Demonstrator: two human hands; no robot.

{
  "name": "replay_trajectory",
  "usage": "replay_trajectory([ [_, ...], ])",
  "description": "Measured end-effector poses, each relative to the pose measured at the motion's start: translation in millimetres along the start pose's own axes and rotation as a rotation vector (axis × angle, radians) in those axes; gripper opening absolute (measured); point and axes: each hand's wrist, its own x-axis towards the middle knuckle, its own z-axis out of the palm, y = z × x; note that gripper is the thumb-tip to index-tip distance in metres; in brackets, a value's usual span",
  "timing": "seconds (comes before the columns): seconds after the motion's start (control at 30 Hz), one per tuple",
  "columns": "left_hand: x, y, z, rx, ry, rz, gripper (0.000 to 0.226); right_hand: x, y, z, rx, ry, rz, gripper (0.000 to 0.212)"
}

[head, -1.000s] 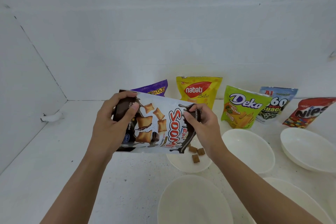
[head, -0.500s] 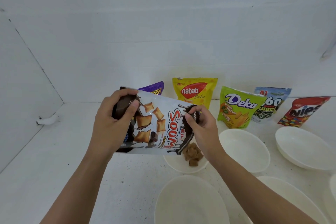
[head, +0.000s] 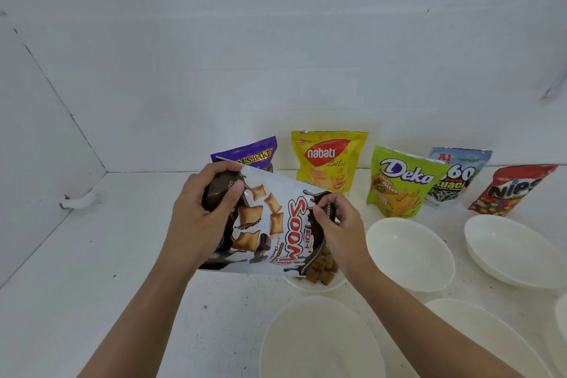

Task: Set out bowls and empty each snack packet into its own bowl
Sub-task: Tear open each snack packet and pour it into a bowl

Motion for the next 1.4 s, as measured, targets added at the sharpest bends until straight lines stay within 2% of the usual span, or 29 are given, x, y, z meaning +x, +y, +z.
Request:
replay_trajectory([
  [0.1, 1.1, 2.4, -0.6, 0.019, -0.022, -0.004, 0.026, -1.5, -0.3, 0.6, -0.004, 0.001, 0.021, 0.018],
  [0.23, 3.9, 14.4, -6.5, 0.061, -0.048, 0.048, 0.025, -3.6, -6.6, 2.4, 0.124, 0.007, 0.035, 0.014],
  [0.47, 7.3, 31.9, -14.0, 0.083, -0.035, 0.175, 0.026, -3.0, -17.0, 4.8, 0.21, -0.001, -0.037, 0.012],
  [0.63, 7.3, 24.4, -11.3, 0.063, -0.013, 0.147, 0.025, -0.3, -15.8, 4.8, 0.168, -0.004, -0.057, 0.012],
  [0.87, 7.8, 14.6, -7.4, 0.068, -0.034, 0.081, 0.023, 2.6, -5.6, 4.7, 0.053, -0.02, 0.018, 0.019],
  [1.03, 12.2, 32.4, -17.2, 0.099, 0.014, 0.153, 0.025, 5.8, -29.5, 2.4, 0.168, -0.033, -0.06, 0.008],
  [1.2, 9.7, 52.2, -22.9, 0.058, 0.056, 0.243, 0.028, 9.0, -46.3, -0.8, 0.248, -0.046, -0.167, 0.008],
  [1.4, 8.1, 36.9, -12.4, 0.097, -0.029, 0.173, 0.034, 10.2, -29.1, -1.5, 0.164, -0.013, -0.048, 0.011],
])
